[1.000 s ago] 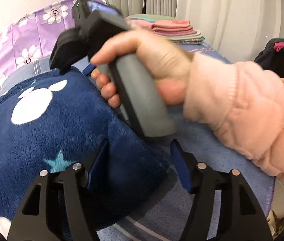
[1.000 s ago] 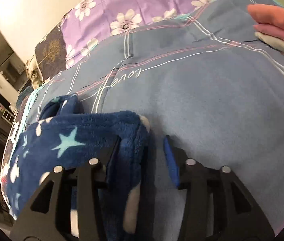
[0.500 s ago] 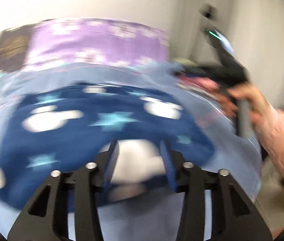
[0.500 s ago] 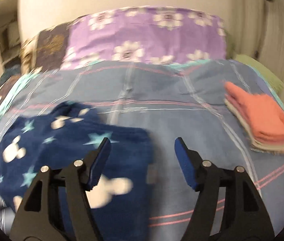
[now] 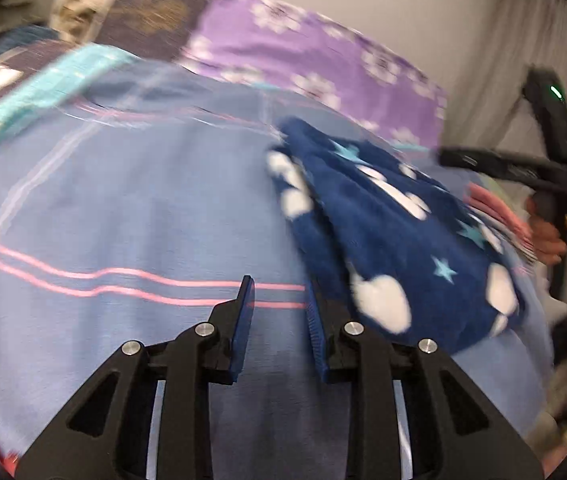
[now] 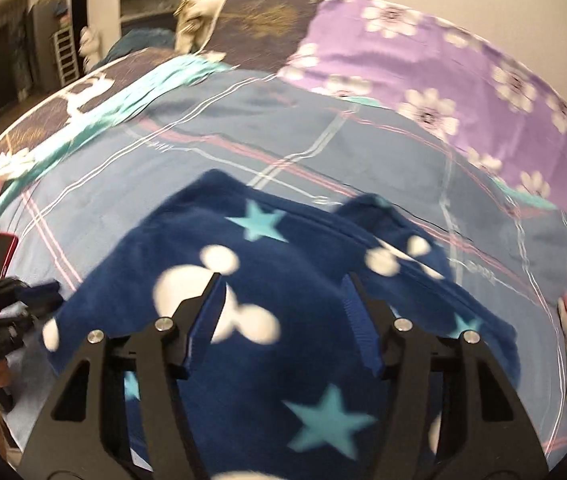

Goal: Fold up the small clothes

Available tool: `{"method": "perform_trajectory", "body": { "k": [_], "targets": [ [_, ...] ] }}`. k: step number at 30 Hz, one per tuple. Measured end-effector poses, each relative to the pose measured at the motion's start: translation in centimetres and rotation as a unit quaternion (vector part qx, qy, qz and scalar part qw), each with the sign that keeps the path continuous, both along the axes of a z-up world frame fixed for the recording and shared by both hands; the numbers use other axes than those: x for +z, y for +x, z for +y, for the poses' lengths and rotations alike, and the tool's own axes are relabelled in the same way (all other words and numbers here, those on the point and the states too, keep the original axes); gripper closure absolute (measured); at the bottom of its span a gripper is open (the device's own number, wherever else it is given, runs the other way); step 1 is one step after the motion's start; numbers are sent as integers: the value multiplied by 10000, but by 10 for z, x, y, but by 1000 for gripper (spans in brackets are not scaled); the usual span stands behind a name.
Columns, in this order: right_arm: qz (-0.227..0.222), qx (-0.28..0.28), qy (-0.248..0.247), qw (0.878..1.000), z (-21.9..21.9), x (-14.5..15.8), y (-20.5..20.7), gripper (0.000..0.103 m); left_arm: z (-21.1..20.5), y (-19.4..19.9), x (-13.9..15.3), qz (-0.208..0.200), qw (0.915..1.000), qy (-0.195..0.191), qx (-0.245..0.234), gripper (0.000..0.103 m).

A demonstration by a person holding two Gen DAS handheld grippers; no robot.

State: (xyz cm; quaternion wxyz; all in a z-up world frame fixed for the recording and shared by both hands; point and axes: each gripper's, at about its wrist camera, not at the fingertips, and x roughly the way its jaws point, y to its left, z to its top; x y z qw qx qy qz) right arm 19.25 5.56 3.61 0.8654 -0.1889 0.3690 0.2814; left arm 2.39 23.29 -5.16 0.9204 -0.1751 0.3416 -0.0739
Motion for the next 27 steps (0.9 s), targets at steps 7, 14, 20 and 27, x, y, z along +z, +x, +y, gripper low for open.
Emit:
{"method": "perform_trajectory", "body": {
  "k": [7, 14, 20, 27],
  "targets": [
    [272, 143, -274, 9992, 50, -15, 16, 37, -13, 18, -3, -194, 9939, -654, -867, 63],
    [681, 204, -497, 9962, 108, -28, 39, 33, -18, 28, -30, 311, 9899, -1011, -949, 46],
    [1057, 49, -1070, 9886, 155, -57, 53, 33, -24, 21, -34, 481, 9875, -1010, -1108, 92],
    [1266, -83, -421, 9910, 162, -47, 62, 93, -26, 9, -36, 538, 9904, -732, -1041, 94]
  ]
}}
